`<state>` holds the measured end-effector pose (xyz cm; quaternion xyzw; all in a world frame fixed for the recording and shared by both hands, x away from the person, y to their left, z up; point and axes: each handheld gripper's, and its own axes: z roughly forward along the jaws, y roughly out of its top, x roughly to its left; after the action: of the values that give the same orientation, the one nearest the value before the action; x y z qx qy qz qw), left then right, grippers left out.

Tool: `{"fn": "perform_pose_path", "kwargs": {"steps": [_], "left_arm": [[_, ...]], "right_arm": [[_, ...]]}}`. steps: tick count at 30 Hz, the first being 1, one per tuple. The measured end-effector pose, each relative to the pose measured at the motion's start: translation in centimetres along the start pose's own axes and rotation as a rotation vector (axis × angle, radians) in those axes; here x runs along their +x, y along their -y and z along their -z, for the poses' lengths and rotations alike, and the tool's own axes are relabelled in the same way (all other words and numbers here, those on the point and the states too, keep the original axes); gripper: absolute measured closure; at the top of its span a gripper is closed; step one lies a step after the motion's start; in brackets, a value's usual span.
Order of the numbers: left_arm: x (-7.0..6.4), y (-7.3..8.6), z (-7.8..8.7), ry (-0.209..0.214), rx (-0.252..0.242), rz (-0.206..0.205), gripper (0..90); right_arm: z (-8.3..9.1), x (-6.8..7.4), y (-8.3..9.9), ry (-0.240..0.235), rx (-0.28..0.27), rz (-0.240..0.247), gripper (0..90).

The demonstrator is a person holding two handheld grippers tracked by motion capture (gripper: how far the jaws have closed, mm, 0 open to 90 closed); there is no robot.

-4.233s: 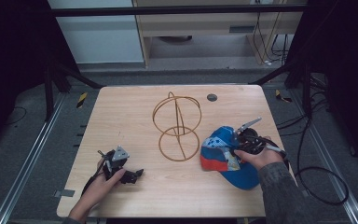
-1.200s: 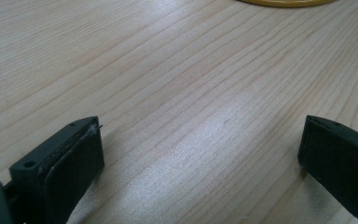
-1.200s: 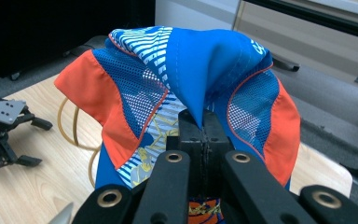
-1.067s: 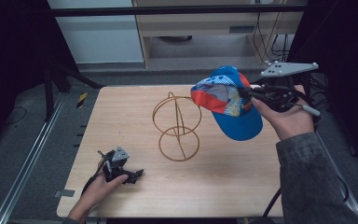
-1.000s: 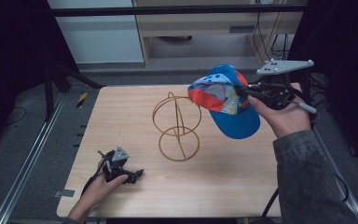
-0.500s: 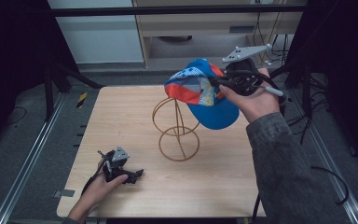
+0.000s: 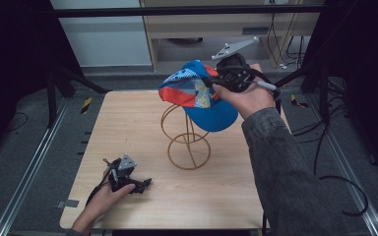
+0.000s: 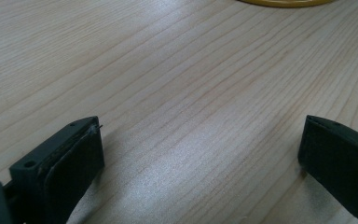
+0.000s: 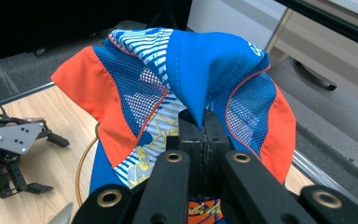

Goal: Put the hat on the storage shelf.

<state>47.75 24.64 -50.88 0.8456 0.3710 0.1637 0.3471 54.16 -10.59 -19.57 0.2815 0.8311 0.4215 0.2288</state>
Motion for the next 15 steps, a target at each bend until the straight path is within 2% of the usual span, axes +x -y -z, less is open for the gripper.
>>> {"fn": "perform_pose_path", "kwargs": {"steps": [15], "left_arm": [[0.0,0.0,0.0,0.0,0.0,0.0,0.0]], "right_arm": [[-2.2,1.0,-0.6,-0.039,0.048,0.023,90.0]]}}
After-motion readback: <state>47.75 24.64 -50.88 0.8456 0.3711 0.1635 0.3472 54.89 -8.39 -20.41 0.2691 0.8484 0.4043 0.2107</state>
